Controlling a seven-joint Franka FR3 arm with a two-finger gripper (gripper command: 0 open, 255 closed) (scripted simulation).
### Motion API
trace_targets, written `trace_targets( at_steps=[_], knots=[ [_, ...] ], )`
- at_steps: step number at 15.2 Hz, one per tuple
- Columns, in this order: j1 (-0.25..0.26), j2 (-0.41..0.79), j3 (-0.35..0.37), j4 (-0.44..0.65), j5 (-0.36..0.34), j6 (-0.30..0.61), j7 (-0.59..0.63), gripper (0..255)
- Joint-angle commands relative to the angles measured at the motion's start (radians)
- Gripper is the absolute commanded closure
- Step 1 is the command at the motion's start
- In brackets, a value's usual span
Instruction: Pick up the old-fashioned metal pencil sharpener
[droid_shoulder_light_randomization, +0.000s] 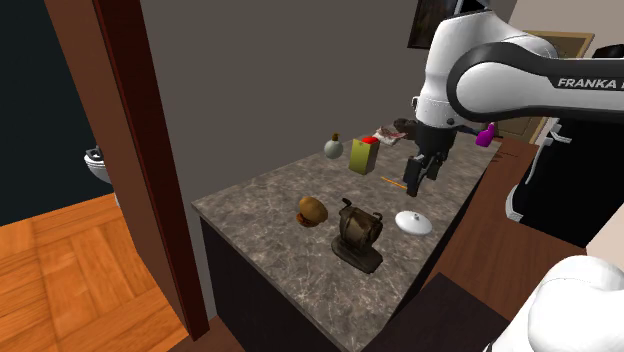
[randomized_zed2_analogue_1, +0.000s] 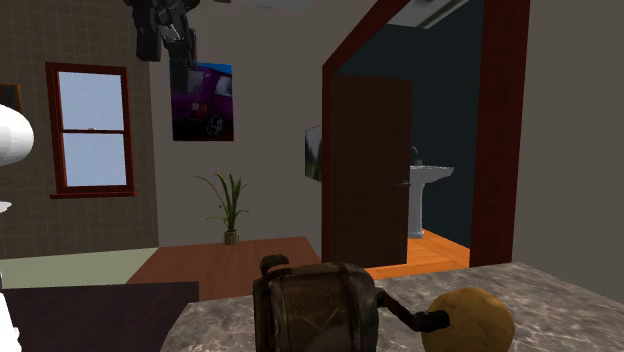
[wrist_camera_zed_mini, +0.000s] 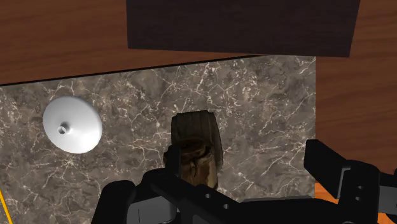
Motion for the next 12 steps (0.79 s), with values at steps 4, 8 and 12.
trace_targets(
  at_steps=[4, 8, 12],
  knots=[
    [-0.013, 0.086, -0.006, -0.015, -0.003, 0.105, 0.02, 0],
    [-0.03, 0.216, -0.014, -0.014, -0.009, 0.239, 0.046, 0],
    [-0.047, 0.358, -0.021, 0.01, -0.015, 0.363, 0.072, 0]
  ],
)
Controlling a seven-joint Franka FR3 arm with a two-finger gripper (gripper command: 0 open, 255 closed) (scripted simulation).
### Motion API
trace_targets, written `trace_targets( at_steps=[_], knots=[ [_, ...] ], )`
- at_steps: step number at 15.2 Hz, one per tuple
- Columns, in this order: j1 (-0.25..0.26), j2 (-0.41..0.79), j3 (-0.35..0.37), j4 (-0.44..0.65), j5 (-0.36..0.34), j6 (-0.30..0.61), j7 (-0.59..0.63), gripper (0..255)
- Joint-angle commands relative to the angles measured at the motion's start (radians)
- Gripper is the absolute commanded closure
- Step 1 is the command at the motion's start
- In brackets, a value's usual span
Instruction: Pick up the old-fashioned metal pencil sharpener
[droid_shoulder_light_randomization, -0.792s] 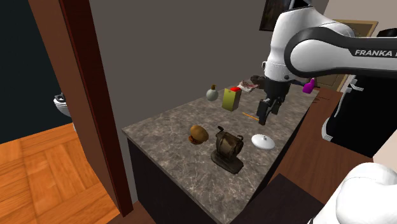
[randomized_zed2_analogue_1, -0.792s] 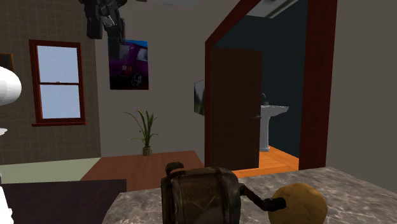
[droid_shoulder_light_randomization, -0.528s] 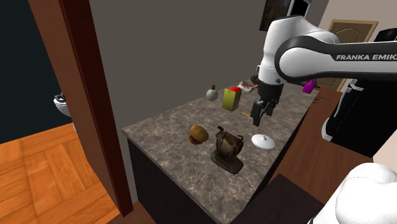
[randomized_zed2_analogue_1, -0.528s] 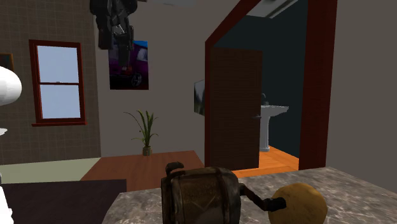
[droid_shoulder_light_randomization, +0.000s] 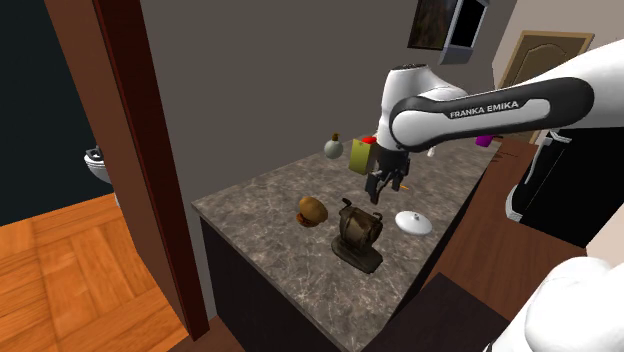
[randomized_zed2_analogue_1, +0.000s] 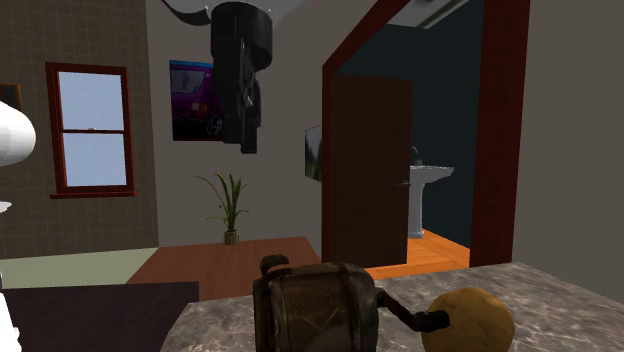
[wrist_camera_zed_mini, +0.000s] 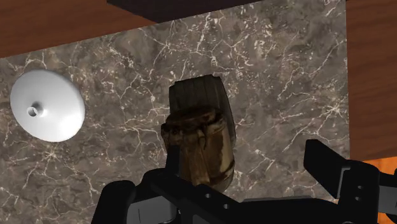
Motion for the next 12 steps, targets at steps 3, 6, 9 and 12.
trace_targets(
  at_steps=[3, 6, 9, 12],
  knots=[
    [-0.016, 0.151, -0.008, 0.042, -0.007, 0.116, 0.024, 0],
    [-0.026, 0.265, -0.015, 0.087, -0.011, 0.189, 0.042, 0],
    [-0.035, 0.381, -0.021, 0.145, -0.014, 0.252, 0.057, 0],
    [-0.043, 0.498, -0.029, 0.213, -0.014, 0.305, 0.07, 0]
  ],
)
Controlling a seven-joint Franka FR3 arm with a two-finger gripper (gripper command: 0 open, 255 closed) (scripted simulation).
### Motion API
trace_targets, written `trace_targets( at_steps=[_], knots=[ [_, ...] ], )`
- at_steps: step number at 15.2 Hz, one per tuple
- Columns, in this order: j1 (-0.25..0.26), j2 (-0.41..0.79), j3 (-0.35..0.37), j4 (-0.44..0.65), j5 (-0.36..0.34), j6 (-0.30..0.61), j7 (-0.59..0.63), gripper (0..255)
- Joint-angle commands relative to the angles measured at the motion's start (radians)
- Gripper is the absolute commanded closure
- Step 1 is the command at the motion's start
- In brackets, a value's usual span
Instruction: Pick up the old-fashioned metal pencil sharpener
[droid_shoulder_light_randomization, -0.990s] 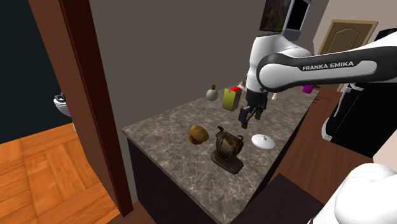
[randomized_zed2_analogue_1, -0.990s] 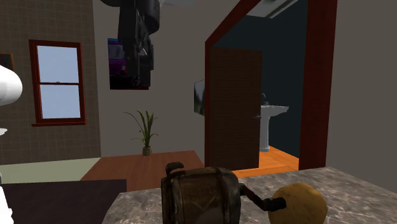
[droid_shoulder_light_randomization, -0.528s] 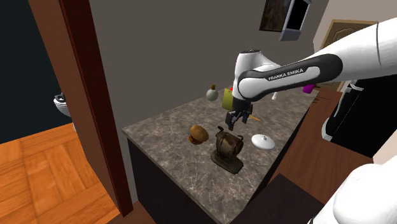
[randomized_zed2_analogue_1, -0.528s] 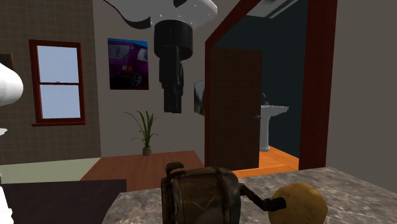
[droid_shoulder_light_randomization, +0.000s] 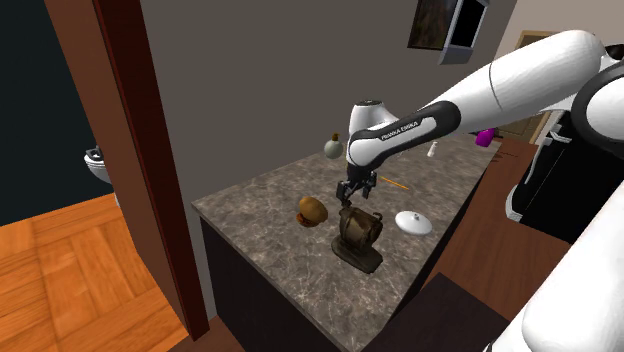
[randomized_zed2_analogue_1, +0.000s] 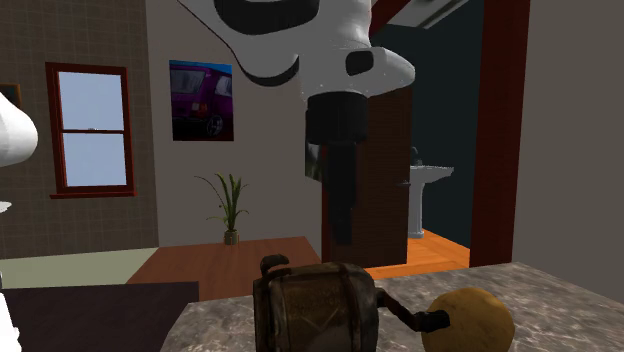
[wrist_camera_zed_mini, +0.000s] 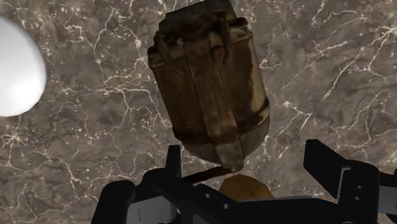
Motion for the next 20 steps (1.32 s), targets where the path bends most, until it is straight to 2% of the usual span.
trace_targets(
  at_steps=[1, 5, 14, 15, 20],
  knots=[
    [-0.005, 0.075, -0.005, 0.042, 0.0, 0.037, 0.008, 0],
    [-0.013, 0.211, -0.013, 0.141, 0.006, 0.079, 0.019, 0],
    [-0.012, 0.279, -0.017, 0.121, -0.005, 0.167, 0.032, 0],
    [-0.012, 0.279, -0.017, 0.121, -0.005, 0.166, 0.032, 255],
    [-0.013, 0.277, -0.017, 0.119, -0.005, 0.167, 0.032, 255]
  ],
)
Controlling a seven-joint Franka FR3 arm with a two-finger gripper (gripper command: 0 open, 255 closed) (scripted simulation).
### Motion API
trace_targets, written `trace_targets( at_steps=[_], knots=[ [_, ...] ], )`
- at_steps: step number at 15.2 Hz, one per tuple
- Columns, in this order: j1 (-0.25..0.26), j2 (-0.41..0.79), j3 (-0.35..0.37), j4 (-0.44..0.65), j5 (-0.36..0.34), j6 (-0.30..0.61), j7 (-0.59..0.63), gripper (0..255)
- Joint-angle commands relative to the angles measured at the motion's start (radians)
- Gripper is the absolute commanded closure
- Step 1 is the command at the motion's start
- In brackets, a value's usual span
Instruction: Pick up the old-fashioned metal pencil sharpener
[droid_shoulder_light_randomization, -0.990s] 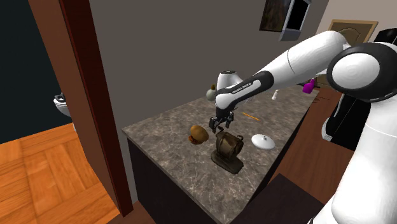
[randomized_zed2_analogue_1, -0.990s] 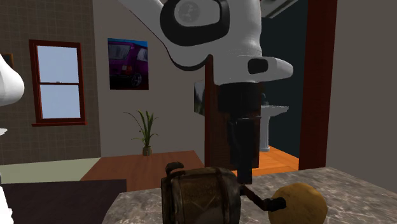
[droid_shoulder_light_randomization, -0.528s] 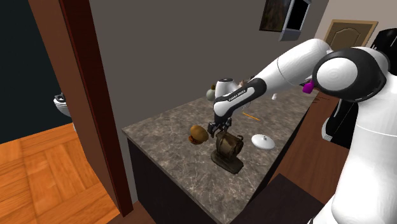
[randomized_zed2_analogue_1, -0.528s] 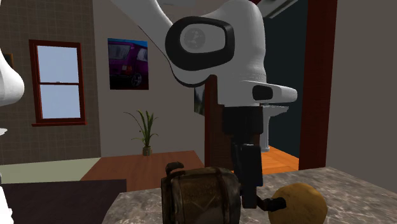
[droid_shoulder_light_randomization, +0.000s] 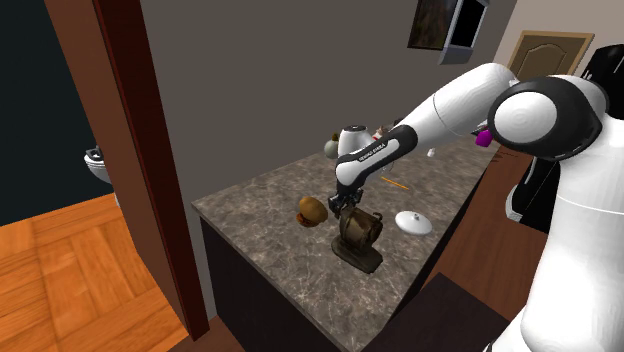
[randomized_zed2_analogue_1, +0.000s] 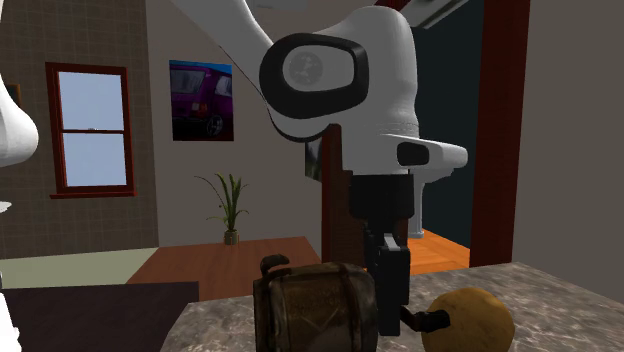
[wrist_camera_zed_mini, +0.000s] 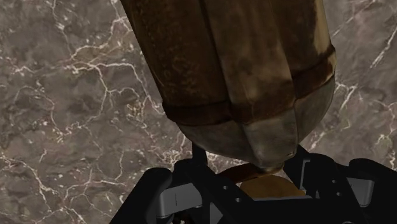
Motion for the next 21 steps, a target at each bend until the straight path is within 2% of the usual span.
trace_targets(
  at_steps=[1, 4, 19, 21],
  knots=[
    [0.0, 0.001, 0.0, -0.001, 0.0, 0.0, 0.0, 255],
    [0.001, 0.002, 0.0, 0.001, 0.0, -0.001, 0.001, 255],
    [-0.001, -0.122, 0.007, 0.054, 0.02, -0.177, -0.024, 255],
    [-0.001, -0.123, 0.007, 0.055, 0.02, -0.179, -0.024, 255]
  ],
)
